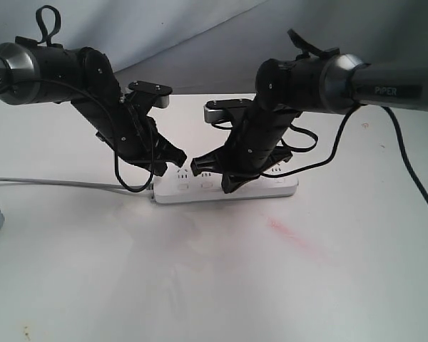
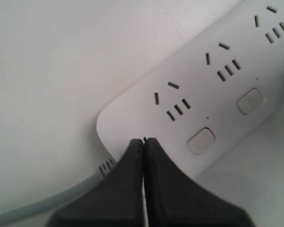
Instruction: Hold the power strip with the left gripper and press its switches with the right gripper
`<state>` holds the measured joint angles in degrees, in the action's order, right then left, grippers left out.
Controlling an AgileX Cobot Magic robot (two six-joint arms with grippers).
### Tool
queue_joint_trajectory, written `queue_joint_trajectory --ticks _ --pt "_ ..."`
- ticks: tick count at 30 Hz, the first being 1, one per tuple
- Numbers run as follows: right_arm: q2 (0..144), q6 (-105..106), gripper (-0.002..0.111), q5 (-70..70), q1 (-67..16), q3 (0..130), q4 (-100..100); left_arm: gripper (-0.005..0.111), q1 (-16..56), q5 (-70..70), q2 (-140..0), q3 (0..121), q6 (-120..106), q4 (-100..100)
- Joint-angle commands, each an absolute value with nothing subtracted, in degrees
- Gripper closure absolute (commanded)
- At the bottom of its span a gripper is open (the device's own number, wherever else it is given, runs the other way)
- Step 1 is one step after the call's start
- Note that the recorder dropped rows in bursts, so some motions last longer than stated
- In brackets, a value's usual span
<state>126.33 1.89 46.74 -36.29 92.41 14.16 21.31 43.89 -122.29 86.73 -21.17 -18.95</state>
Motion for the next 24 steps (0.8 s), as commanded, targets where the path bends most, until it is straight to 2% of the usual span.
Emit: queue_joint_trajectory --ticks 1,24 --pt "127.2 2.0 0.108 45.5 -36.8 92.1 12.2 0.107 21.6 43.9 -122.2 87.0 -21.1 -19.2" --pt "123.7 -0.5 0.108 40.4 -36.6 92.1 6.5 0.107 21.6 43.8 -122.2 87.0 -21.1 -19.2"
